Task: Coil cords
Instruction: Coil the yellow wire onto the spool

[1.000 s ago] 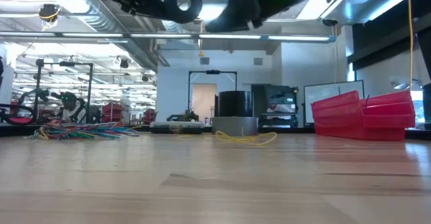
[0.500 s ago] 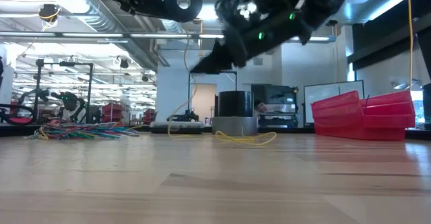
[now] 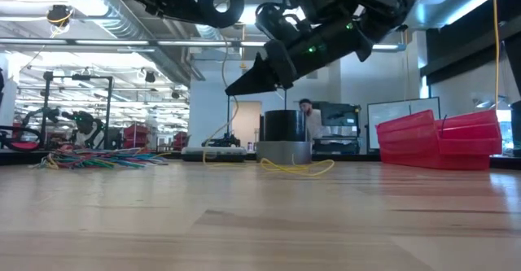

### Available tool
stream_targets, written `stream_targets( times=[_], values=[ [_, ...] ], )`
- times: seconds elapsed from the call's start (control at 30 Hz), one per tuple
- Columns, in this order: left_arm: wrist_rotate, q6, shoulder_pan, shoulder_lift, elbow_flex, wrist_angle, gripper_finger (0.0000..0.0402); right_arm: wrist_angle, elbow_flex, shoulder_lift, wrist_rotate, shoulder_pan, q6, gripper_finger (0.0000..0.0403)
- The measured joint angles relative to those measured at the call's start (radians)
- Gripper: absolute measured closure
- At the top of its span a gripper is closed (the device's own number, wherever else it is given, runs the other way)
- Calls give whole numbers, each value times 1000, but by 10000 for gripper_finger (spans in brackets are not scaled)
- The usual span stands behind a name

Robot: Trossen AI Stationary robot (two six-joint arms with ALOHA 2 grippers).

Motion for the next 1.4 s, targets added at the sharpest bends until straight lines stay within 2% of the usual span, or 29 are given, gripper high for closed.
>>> stream_targets(
  times=[0.03,0.1,0.27,0.6,0.97,1.13,1.4],
  values=[
    [0,0,0,0,0,0,402,-2,0,0,11,0,-11,375],
    [0,2,0,0,0,0,402,-4,0,0,40,1,-46,392],
    [0,3,0,1,-1,-6,402,-68,0,-27,171,3,-64,389],
    [-6,41,6,-5,-1,-137,402,-263,1,-232,342,43,-49,399],
    [-8,27,87,21,-1,-247,402,-168,1,-279,360,116,2,399],
    [-6,28,120,91,0,-207,402,-105,1,-275,286,113,79,398],
    [-8,140,128,174,1,-109,402,-69,0,-268,281,105,148,398]
  ],
)
